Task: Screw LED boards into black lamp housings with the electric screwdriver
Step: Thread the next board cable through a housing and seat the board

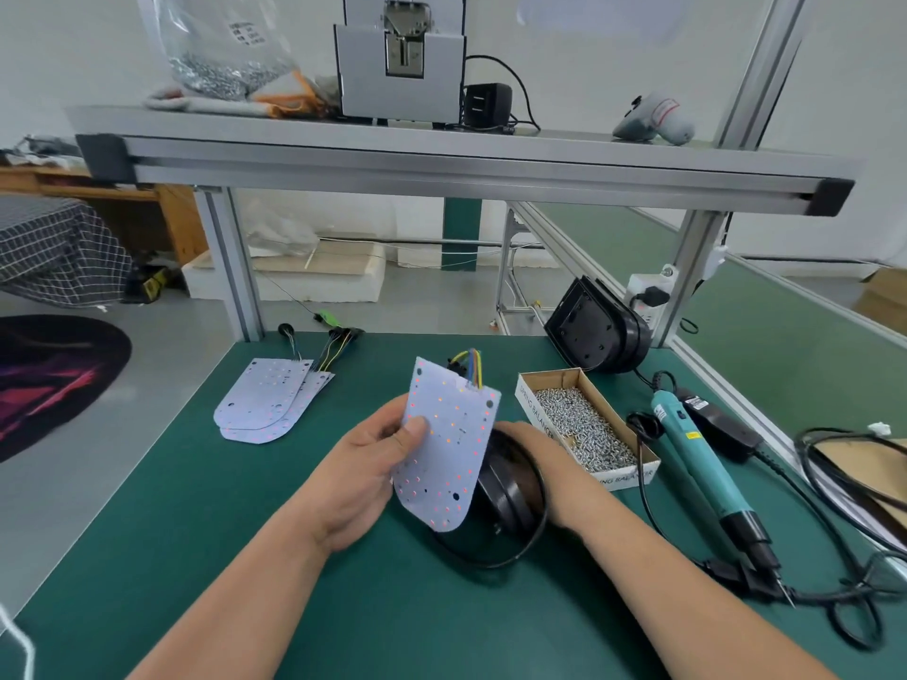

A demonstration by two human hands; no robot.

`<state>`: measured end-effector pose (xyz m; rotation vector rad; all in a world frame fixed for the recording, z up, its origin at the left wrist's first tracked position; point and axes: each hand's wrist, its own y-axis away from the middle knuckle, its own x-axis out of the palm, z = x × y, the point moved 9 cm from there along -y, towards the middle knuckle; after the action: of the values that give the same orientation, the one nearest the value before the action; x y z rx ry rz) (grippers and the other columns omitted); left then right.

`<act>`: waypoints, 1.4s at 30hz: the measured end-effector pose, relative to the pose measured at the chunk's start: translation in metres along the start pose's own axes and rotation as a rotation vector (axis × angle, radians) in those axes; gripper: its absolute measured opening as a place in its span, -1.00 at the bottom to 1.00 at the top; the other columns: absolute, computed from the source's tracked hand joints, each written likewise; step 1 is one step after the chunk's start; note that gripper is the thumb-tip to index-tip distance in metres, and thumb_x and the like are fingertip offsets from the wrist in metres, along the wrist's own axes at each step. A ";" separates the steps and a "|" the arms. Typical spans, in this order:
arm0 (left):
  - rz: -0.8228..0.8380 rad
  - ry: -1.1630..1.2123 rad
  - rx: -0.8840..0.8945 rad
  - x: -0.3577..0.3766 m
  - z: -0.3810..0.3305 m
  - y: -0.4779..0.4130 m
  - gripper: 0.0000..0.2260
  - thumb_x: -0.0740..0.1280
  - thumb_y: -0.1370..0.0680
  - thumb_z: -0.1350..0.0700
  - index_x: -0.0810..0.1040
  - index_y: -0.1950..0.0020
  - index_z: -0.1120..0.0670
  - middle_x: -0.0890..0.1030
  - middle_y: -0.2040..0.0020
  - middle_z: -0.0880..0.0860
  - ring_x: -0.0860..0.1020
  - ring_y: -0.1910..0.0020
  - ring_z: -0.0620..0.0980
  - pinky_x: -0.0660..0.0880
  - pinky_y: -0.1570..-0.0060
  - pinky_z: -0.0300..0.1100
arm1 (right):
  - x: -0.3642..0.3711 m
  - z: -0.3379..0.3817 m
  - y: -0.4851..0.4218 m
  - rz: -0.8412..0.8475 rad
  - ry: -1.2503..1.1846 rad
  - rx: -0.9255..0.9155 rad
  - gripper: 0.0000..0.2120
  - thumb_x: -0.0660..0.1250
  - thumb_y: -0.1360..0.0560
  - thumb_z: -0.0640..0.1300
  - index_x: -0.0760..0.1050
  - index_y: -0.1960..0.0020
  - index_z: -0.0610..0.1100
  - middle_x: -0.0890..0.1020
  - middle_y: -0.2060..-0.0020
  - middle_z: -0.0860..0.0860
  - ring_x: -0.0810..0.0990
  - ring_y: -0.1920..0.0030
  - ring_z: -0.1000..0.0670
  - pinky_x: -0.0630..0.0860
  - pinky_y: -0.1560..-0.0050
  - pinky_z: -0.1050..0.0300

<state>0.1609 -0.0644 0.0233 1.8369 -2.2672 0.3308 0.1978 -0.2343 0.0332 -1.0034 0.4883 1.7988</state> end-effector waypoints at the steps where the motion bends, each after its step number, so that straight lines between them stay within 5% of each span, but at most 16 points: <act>1: -0.026 0.047 0.004 -0.006 -0.001 -0.001 -0.65 0.36 -0.68 0.10 0.57 -0.47 0.11 0.61 -0.43 0.18 0.56 -0.40 0.18 0.38 -0.52 0.18 | 0.004 -0.002 0.000 0.035 0.011 -0.001 -0.88 0.29 -0.50 0.00 0.54 0.05 -0.03 0.70 -0.06 -0.13 0.63 -0.05 -0.07 0.59 -0.19 -0.17; 7: -0.041 0.194 0.028 -0.015 -0.001 -0.004 -0.67 0.27 -0.69 0.14 0.58 -0.44 0.14 0.58 -0.46 0.18 0.59 -0.37 0.13 0.43 -0.45 0.14 | 0.013 -0.010 0.001 0.101 0.197 0.143 -0.86 0.14 -0.49 0.03 0.37 0.24 0.07 0.55 0.27 0.11 0.48 0.17 0.02 0.45 0.15 0.09; 13: -0.034 0.198 0.041 -0.015 -0.001 -0.004 -0.68 0.27 -0.69 0.15 0.60 -0.43 0.14 0.57 -0.47 0.19 0.58 -0.38 0.13 0.39 -0.50 0.17 | 0.020 -0.003 -0.005 0.169 0.238 0.121 -0.78 0.19 -0.65 -0.12 0.37 0.17 -0.01 0.53 0.22 0.06 0.51 0.11 -0.10 0.54 0.00 0.02; 15: -0.025 0.218 0.043 -0.014 -0.003 -0.003 -0.67 0.26 -0.70 0.14 0.58 -0.45 0.13 0.56 -0.48 0.18 0.57 -0.39 0.11 0.41 -0.48 0.13 | 0.008 -0.006 -0.002 0.037 0.015 0.157 -0.80 0.22 -0.61 0.06 0.41 0.11 -0.03 0.55 0.18 -0.02 0.49 0.12 -0.11 0.47 0.04 0.04; 17: -0.023 0.246 0.050 -0.015 -0.005 -0.004 -0.67 0.26 -0.70 0.13 0.59 -0.44 0.11 0.57 -0.48 0.16 0.58 -0.38 0.09 0.44 -0.45 0.09 | -0.005 -0.009 0.010 -0.107 -0.526 0.223 -0.67 0.34 -0.42 0.21 0.49 0.07 -0.04 0.58 0.19 -0.06 0.52 0.15 -0.10 0.48 0.04 0.02; 19: -0.027 0.257 0.037 -0.015 -0.005 -0.003 -0.67 0.26 -0.70 0.13 0.59 -0.45 0.11 0.56 -0.48 0.15 0.58 -0.39 0.10 0.45 -0.43 0.10 | 0.001 -0.021 0.011 -0.103 -1.094 0.338 -0.59 0.51 -0.24 0.14 0.59 0.05 -0.10 0.65 0.25 -0.11 0.60 0.24 -0.12 0.55 0.14 0.04; 20: -0.030 0.258 0.024 -0.016 -0.004 -0.003 -0.67 0.25 -0.71 0.13 0.58 -0.46 0.11 0.56 -0.49 0.16 0.57 -0.39 0.11 0.45 -0.42 0.10 | -0.001 -0.021 0.009 -0.077 -1.123 0.320 -0.61 0.53 -0.27 0.05 0.63 0.01 -0.16 0.66 0.23 -0.15 0.62 0.24 -0.12 0.55 0.18 0.08; 23: -0.042 0.234 -0.006 -0.018 -0.002 -0.003 -0.66 0.26 -0.71 0.13 0.58 -0.47 0.11 0.57 -0.47 0.16 0.59 -0.37 0.12 0.52 -0.35 0.07 | -0.016 -0.015 0.005 -0.107 -1.049 0.217 -0.88 0.45 -0.57 -0.21 0.70 0.02 -0.27 0.70 0.17 -0.22 0.65 0.22 -0.12 0.56 0.23 0.14; 25: -0.055 0.238 -0.028 -0.020 -0.001 -0.003 -0.66 0.27 -0.69 0.12 0.59 -0.45 0.12 0.59 -0.45 0.16 0.62 -0.34 0.12 0.58 -0.26 0.04 | -0.024 -0.022 0.003 -0.173 -1.048 0.192 -0.81 0.36 -0.65 -0.26 0.73 0.07 -0.18 0.72 0.19 -0.15 0.66 0.24 -0.06 0.56 0.24 0.16; 30: -0.050 0.238 -0.102 -0.028 0.004 -0.002 -0.63 0.29 -0.67 0.13 0.55 -0.45 0.22 0.63 -0.38 0.21 0.68 -0.22 0.13 0.65 -0.10 0.01 | -0.034 -0.026 -0.002 -0.227 -0.900 0.134 -0.85 0.32 -0.66 -0.28 0.67 -0.09 -0.28 0.66 0.06 -0.22 0.58 0.06 -0.12 0.44 -0.03 -0.06; 36: -0.159 0.216 -0.113 -0.055 -0.003 0.000 -0.59 0.31 -0.65 0.08 0.52 -0.45 0.24 0.64 -0.37 0.20 0.66 -0.23 0.16 0.58 -0.21 0.15 | -0.054 -0.050 0.004 -0.393 -1.127 0.220 -0.79 0.33 -0.64 -0.28 0.72 0.05 -0.14 0.71 0.18 -0.14 0.66 0.22 -0.09 0.60 0.19 0.10; 42: -0.307 0.139 -0.135 -0.079 0.001 0.004 -0.74 0.28 -0.70 0.10 0.61 -0.34 0.15 0.69 -0.31 0.15 0.69 -0.19 0.13 0.56 -0.27 0.17 | -0.094 -0.079 0.019 -0.668 -0.813 0.223 -0.82 0.32 -0.54 -0.05 0.67 -0.04 -0.07 0.67 0.19 0.04 0.57 0.19 0.01 0.45 0.05 0.02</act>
<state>0.1737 0.0102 -0.0010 1.9842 -1.8354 0.2386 0.2307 -0.3510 0.0617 -0.1732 -0.1509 1.3381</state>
